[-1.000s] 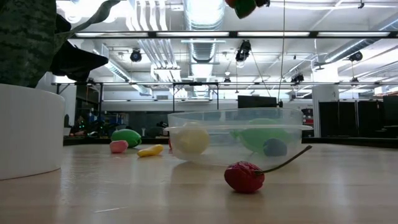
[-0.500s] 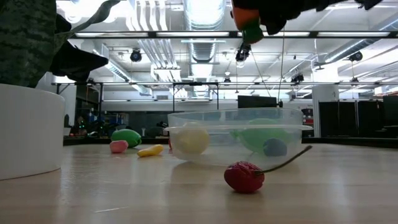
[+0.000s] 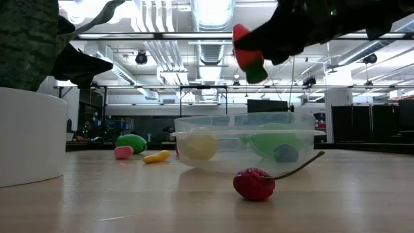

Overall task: Pick and placing Produce into tupperware
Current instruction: Put the carrot into the container

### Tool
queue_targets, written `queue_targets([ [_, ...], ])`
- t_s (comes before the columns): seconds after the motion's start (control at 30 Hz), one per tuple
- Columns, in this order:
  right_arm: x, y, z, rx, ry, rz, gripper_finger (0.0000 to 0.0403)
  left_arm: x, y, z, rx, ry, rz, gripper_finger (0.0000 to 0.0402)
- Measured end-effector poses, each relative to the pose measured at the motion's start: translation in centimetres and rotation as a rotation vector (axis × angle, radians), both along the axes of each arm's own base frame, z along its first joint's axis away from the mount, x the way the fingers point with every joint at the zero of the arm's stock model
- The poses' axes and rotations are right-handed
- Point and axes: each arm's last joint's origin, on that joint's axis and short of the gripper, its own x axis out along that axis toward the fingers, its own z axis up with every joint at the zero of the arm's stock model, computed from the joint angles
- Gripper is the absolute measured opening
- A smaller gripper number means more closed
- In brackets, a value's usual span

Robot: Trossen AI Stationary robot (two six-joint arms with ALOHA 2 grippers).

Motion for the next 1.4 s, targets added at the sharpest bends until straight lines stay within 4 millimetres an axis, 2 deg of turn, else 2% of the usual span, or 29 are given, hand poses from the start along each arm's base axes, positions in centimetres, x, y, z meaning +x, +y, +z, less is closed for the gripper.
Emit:
queue_targets([
  [0.27, 0.5, 0.3, -1.8, 0.107, 0.065, 0.033, 0.0146, 0.1, 0.0, -0.1, 0.0, 0.015, 0.0, 0.0],
  [0.6, 1.1, 0.9, -1.5, 0.276, 0.101, 0.11, 0.0146, 0.2, 0.0, -0.3, 0.001, 0.031, 0.0, 0.0],
  [0.8, 1.6, 1.1, -1.2, 0.265, 0.274, 0.084, 0.0146, 0.2, 0.0, -0.3, 0.001, 0.032, 0.0, 0.0],
  [1.03, 2.1, 1.4, -0.2, 0.283, 0.3, 0.117, 0.0146, 0.2, 0.0, -0.3, 0.001, 0.032, 0.0, 0.0],
  [1.17, 2.4, 1.5, -0.4, 0.287, 0.383, 0.111, 0.0146, 0.2, 0.0, -0.3, 0.001, 0.032, 0.0, 0.0],
  [1.4, 4.8, 2.4, -1.3, 0.272, 0.484, 0.111, 0.0146, 0.2, 0.0, -0.3, 0.001, 0.032, 0.0, 0.0],
])
